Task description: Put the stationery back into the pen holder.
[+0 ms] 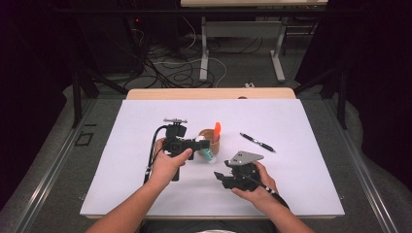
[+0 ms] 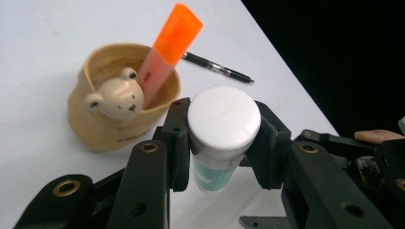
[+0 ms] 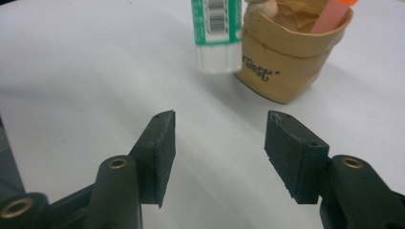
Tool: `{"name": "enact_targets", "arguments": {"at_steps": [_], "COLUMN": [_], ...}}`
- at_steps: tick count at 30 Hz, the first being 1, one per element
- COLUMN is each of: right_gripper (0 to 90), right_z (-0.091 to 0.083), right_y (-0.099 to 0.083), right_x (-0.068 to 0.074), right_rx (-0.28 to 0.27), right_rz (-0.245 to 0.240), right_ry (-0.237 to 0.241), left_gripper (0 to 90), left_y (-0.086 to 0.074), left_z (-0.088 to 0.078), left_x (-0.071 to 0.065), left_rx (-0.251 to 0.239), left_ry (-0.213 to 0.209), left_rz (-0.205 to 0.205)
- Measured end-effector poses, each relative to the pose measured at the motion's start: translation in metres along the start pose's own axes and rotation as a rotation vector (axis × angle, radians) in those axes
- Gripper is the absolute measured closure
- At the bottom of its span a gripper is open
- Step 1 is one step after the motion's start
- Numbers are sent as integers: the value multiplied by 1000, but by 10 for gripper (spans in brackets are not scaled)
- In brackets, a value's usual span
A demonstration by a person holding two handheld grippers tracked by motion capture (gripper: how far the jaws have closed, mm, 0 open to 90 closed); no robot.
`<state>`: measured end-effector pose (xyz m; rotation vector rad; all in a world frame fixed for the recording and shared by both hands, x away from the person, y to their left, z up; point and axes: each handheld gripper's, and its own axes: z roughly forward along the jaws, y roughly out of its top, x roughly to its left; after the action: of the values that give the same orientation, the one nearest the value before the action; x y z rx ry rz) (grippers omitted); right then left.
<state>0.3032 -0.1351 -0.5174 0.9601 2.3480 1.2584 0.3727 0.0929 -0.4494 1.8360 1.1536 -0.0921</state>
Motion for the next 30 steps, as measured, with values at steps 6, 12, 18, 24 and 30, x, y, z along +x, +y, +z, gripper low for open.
{"name": "enact_targets", "arguments": {"at_steps": [6,12,18,24,30], "right_gripper": [394,352,296,149,144], "right_z": [0,-1,-1,1,0], "right_y": [-1,-4,-6,-7,-8], "right_x": [-7,-19,-25,-31,-33], "right_rx": [46,72,74,63,96], "right_rz": [37,103,114,102,84], "right_ry": [-47,-51,-77,-102,-112], "left_gripper": [646,645,646,645,645], "left_y": [12,24,33,41,47], "left_z": [-4,-3,1,7,12], "left_x": [-1,-6,-11,-12,-10], "left_rx": [-12,-36,-57,-67,-73], "left_ry": [37,73,115,158,181], "left_rz": [24,81,122,148,161]}}
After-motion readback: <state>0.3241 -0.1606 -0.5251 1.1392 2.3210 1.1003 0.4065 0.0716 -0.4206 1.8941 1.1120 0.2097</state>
